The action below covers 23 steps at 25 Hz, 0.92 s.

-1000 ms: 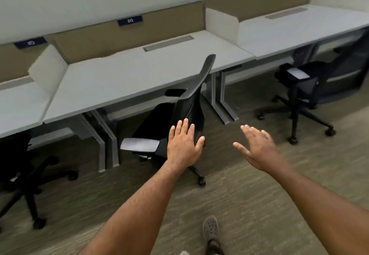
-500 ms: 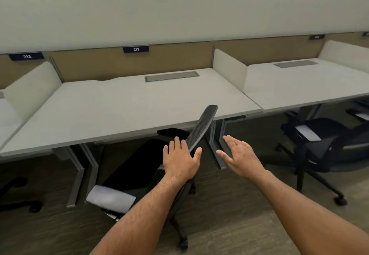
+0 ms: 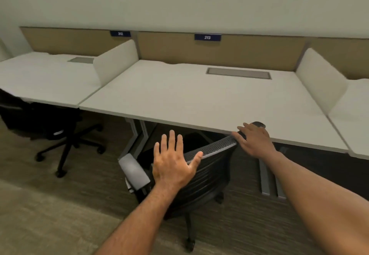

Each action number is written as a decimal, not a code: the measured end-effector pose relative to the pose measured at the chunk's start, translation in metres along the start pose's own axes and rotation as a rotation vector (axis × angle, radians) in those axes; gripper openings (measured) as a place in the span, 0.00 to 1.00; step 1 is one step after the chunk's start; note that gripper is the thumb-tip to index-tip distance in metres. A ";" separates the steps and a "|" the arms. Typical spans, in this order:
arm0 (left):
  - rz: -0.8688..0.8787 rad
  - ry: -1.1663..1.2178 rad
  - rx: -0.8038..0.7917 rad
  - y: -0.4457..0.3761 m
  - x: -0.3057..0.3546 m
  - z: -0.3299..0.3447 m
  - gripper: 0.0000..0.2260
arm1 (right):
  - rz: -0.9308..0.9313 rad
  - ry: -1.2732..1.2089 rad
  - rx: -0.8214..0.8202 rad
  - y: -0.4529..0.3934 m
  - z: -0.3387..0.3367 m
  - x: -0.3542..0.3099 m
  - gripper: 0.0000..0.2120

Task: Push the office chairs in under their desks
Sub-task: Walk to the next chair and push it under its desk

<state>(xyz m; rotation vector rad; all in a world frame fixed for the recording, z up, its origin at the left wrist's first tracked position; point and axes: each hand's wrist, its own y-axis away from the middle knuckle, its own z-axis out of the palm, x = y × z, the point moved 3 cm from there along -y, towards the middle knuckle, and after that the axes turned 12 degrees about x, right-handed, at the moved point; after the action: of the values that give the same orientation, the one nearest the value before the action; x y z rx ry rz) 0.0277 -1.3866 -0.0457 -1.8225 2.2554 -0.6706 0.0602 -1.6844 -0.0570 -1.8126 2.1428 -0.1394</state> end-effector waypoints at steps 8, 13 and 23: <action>-0.015 -0.007 0.105 -0.060 -0.107 0.014 0.40 | -0.045 -0.016 0.061 -0.001 0.014 -0.014 0.36; 0.013 0.020 0.031 -0.107 -0.137 0.037 0.40 | 0.059 0.019 0.140 0.001 0.021 -0.035 0.34; 0.081 -0.042 -0.124 -0.182 -0.140 0.092 0.42 | 0.436 0.081 0.121 -0.022 0.037 -0.050 0.45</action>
<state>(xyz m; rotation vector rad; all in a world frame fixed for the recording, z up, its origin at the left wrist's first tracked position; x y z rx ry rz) 0.2593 -1.3028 -0.0681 -1.7692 2.3768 -0.4848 0.0993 -1.6352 -0.0761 -1.2576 2.4695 -0.2331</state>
